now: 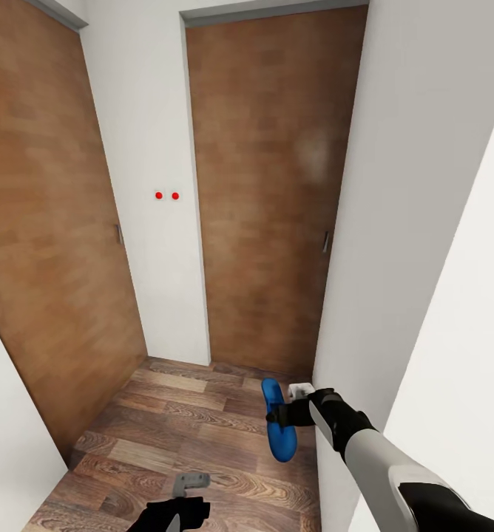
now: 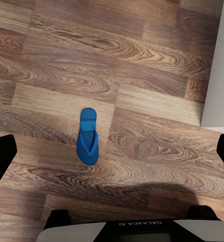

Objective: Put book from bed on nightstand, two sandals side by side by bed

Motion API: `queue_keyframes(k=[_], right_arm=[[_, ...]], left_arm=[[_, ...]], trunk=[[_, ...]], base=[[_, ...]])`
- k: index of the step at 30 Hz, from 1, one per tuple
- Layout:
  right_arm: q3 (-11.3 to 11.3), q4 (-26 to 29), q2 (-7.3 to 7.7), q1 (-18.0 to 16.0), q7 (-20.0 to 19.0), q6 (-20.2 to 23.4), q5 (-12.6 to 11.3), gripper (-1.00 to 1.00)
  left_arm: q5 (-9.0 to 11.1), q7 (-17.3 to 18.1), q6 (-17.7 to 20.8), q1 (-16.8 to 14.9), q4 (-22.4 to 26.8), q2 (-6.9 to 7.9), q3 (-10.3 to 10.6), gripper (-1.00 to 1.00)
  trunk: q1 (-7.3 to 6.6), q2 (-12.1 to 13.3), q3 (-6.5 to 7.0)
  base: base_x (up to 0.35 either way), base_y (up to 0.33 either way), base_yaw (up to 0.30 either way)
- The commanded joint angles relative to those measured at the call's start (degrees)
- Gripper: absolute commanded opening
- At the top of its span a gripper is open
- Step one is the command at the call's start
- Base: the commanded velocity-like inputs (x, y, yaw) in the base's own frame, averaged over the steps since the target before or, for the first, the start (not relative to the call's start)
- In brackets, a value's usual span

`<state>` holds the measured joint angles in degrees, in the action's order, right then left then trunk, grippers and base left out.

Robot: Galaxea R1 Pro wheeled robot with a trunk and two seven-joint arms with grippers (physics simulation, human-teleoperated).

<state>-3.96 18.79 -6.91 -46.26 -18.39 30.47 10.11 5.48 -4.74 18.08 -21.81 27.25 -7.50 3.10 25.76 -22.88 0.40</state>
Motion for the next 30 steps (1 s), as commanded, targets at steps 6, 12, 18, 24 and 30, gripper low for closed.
queue_keyframes(k=[6,12,18,24,30], right_arm=[[-0.1,0.1,-0.23,0.0,-0.3,0.3,0.5,-1.0],[1.5,0.1,-0.59,0.2,-0.3,0.3,0.5,-1.0],[1.9,0.1,-0.71,0.3,-0.3,0.3,0.5,-1.0],[2.0,0.1,-0.73,0.4,-0.3,0.3,0.5,-1.0],[2.0,0.1,-0.98,0.4,-0.5,0.3,0.4,-1.0]], left_arm=[[0.6,-0.4,0.3,0.0,0.1,0.06,0.3,1.0],[0.6,-0.4,0.3,0.0,0.1,0.11,0.2,1.0],[0.6,-0.4,0.3,0.0,0.2,0.12,0.2,1.0],[0.6,-0.4,0.3,0.0,0.0,0.12,0.2,1.0],[0.6,-0.4,0.3,0.0,0.1,0.12,0.2,1.0]], trunk=[[0.02,0.0,-0.03],[0.02,0.0,-0.03],[0.02,0.0,-0.03],[0.02,0.0,-0.03],[0.02,0.0,-0.03]], base=[[0.0,0.012,0.0],[0.0,0.062,0.0],[0.0,0.015,0.0],[0.033,0.039,0.0],[0.026,0.025,0.0]])
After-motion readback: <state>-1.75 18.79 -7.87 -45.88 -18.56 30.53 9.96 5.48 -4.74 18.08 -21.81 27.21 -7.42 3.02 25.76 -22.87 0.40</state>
